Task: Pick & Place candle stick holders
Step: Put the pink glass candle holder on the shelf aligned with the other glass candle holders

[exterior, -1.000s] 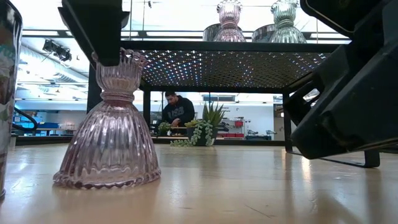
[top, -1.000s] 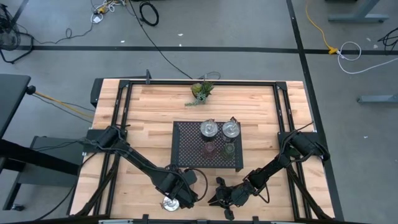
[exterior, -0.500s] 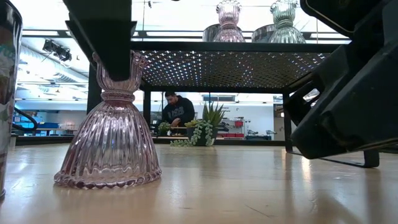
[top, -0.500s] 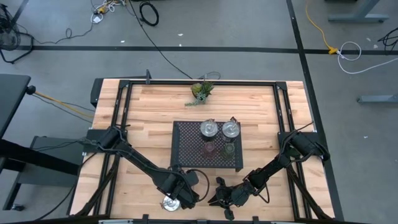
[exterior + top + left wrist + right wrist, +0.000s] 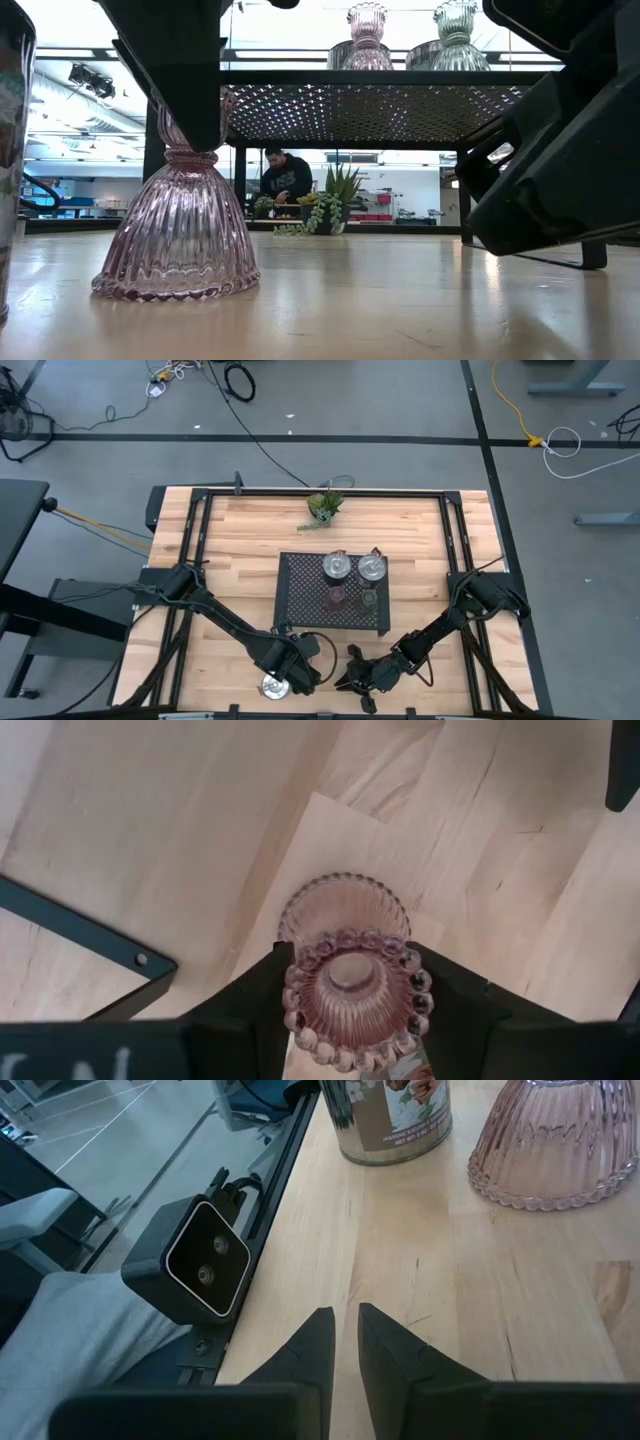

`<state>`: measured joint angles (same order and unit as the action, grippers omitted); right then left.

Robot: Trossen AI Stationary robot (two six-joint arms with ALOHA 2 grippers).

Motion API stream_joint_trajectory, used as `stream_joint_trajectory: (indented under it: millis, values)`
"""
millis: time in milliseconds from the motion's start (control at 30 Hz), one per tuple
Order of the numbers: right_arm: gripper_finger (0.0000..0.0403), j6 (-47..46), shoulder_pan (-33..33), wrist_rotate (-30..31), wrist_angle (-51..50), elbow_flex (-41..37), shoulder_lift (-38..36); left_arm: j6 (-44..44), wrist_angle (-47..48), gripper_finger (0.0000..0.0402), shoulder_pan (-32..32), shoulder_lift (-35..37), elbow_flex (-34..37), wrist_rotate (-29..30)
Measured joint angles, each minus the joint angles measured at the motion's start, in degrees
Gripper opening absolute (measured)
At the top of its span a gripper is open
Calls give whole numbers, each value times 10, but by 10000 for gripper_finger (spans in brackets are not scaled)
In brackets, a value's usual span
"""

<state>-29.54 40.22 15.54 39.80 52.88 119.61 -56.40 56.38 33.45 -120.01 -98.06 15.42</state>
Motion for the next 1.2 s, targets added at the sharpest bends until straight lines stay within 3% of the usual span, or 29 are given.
stream_joint_trajectory:
  millis: [700, 933, 1200]
  values:
    - [47, 0, 0, 0, 0, 0, 0, 1, 22, 174, 12, 0, -14, -10]
    - [47, 0, 0, 0, 0, 0, 0, 19, 64, 174, 12, 1, -77, -2]
    - [47, 0, 0, 0, 0, 0, 0, 59, 135, 174, 15, 2, -200, 4]
